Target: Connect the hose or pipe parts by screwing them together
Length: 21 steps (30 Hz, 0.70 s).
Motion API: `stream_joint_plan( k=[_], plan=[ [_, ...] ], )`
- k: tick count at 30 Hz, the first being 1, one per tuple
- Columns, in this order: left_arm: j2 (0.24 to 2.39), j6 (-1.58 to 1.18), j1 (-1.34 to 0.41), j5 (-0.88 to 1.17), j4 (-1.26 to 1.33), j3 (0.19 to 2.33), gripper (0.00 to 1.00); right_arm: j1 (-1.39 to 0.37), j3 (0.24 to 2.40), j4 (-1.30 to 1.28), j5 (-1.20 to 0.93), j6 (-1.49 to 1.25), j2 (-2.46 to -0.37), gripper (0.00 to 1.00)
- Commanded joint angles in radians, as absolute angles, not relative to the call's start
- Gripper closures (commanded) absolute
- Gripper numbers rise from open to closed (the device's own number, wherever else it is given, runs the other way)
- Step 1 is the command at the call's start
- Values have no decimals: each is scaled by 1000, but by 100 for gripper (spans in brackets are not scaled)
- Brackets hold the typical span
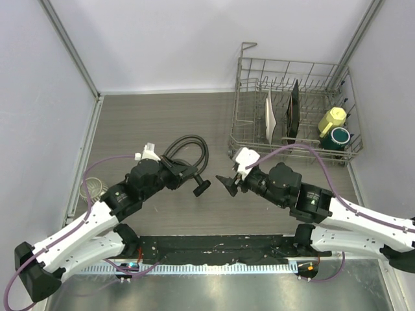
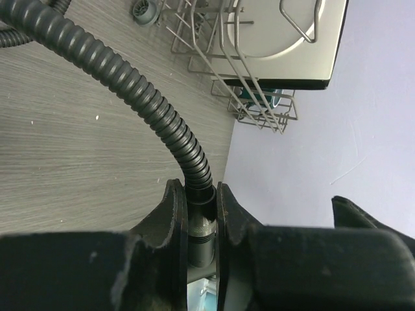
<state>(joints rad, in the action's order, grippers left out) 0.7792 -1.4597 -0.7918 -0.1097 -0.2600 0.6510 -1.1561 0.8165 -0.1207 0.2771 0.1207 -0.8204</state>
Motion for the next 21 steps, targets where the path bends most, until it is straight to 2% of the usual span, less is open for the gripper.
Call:
stream_joint_plan(
  k=[1,4,8,11,17,21],
  plan=[
    [808,-1463,-792,-127,-270,744,100,-1218,864,-212,215,621,-853,25],
    [845,-1476,-792,-117,-307,775,100,-1297,845,-178,277,885,-886,24],
    [888,-1488,-792,-106,-397,828,100,-1460,851,-157,368,1080,-943,24],
    [897,-1508,-792,-89,-407,842,100,-1517,827,-130,400,1187,-977,23],
    [894,-1526,-792,-86,-402,844,100,-1529,802,-86,460,1287,-1101,25],
    [879,-1549,-792,-81,-400,833,100,-1528,776,27,521,1344,-1172,32]
  ],
)
